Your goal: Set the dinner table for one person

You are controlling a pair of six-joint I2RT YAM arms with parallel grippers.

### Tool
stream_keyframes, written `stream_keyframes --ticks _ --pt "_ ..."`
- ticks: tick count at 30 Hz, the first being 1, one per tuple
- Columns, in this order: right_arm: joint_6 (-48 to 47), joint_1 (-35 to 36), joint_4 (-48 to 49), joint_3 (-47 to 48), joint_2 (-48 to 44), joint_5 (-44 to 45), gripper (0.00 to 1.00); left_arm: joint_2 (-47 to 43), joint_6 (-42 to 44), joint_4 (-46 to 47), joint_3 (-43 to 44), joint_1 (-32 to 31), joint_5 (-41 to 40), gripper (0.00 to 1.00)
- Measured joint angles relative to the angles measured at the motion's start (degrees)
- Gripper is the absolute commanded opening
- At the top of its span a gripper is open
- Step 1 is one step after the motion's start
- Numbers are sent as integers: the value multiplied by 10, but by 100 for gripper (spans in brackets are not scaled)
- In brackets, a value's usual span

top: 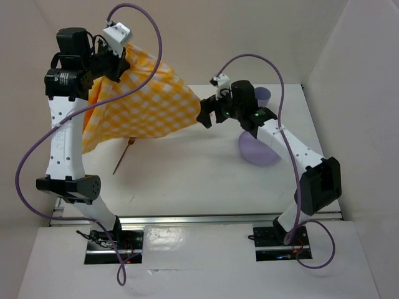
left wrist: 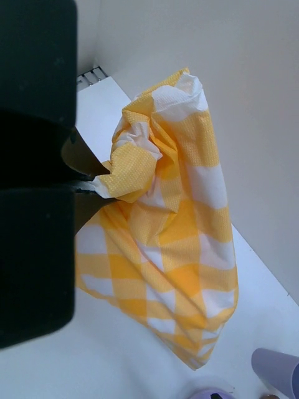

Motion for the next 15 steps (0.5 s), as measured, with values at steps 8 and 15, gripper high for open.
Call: stream_keyframes --ticks 8,15 --pt "111 -82 180 -158 27 -184 100 -1 -19 0 1 -6 31 0" --pt "127 -64 237 -154 79 -229 100 -5 -14 -1 -2 -7 47 0"
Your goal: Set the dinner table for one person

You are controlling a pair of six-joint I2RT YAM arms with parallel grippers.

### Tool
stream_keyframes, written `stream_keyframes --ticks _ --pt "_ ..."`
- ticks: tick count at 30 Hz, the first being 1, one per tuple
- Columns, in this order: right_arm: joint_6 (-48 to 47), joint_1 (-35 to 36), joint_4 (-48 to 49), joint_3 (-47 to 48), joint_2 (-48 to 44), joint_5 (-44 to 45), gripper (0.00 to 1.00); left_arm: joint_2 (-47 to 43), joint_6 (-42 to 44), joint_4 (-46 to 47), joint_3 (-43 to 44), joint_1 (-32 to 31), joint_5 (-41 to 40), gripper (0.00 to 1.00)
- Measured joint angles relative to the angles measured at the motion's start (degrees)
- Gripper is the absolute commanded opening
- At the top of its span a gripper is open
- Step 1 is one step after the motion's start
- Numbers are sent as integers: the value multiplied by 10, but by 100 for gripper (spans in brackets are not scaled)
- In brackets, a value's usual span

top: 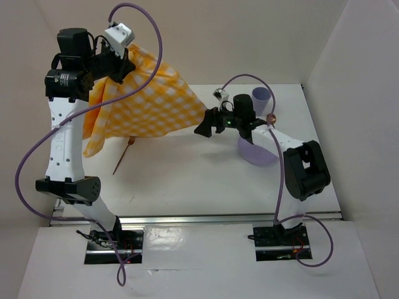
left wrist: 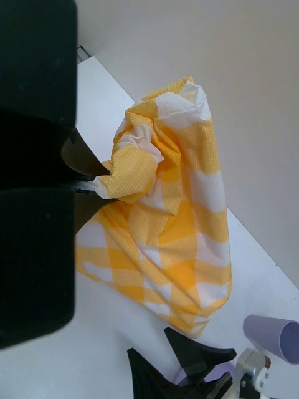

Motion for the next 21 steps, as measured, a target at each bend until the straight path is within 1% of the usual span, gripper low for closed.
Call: stream_keyframes --ticks 5,10,15,17,21 --pt "2 -1 24 42 49 0 100 -11 0 0 -14 0 1 0" --pt "22 -5 58 26 84 5 100 -16 0 1 -20 0 1 0" --pt "53 -23 97 0 100 -2 100 -16 -1 1 -23 0 1 0" --pt "61 -29 118 3 110 -15 100 -18 -1 2 -28 0 1 0" --pt "75 -34 126 39 138 -34 100 -22 -2 2 -42 0 0 0"
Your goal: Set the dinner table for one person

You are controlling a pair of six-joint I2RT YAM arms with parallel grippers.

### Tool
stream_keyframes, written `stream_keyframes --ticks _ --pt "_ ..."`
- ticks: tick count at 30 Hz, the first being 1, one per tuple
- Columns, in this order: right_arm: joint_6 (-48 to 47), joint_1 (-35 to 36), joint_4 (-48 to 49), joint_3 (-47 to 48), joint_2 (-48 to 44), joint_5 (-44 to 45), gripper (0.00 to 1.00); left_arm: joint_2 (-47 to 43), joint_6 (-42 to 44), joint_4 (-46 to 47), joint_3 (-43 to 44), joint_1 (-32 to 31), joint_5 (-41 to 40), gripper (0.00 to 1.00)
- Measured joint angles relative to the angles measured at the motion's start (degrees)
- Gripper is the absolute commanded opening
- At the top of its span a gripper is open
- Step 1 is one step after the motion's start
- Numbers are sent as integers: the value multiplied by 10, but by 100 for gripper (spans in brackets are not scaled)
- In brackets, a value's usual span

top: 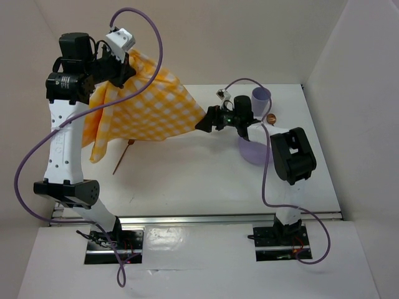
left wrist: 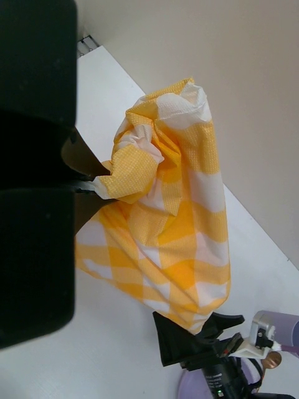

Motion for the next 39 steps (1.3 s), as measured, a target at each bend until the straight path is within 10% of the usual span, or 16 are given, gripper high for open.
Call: stream_keyframes --ticks 16,39 --pt "33 -21 72 13 38 -75 100 -5 -1 -1 -27 0 -5 0" --pt "-267 47 -229 128 -14 -12 89 -5 -1 -5 -5 0 -20 0"
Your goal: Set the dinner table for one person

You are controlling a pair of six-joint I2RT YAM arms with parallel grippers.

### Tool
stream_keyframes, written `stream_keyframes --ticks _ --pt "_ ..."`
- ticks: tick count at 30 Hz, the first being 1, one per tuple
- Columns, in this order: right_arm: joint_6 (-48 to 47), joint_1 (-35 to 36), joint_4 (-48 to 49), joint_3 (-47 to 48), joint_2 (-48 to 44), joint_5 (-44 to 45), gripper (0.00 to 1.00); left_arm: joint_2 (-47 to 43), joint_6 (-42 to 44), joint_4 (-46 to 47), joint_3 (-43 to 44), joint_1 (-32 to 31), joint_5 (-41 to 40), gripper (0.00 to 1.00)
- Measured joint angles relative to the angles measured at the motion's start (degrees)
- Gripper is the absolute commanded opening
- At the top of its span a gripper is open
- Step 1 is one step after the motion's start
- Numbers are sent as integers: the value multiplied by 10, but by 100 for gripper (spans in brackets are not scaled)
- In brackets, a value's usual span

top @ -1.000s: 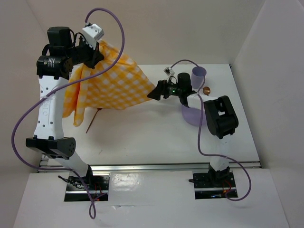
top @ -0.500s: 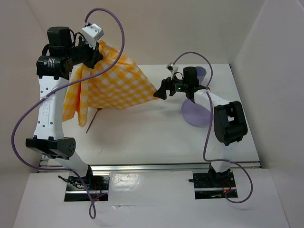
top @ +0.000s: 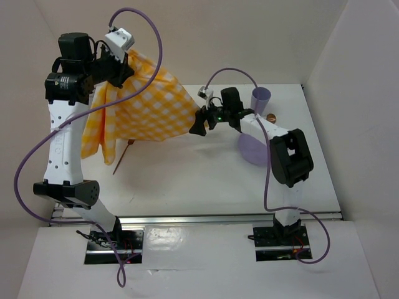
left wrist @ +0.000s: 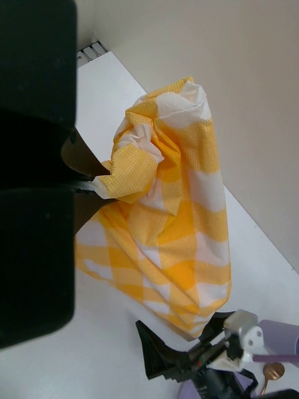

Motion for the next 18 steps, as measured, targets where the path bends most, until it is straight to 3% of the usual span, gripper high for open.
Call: stream_keyframes --ticks 2,4,12,18 --pt "4 6 -2 1 15 6 64 0 0 0 0 0 0 0" --pt "14 6 -9 6 28 10 19 0 0 0 0 0 -1 0" --pt "74 5 16 -49 -38 61 0 0 0 14 0 0 -29 0" --pt "92 5 19 -35 -137 119 0 0 -16 56 2 0 -70 0"
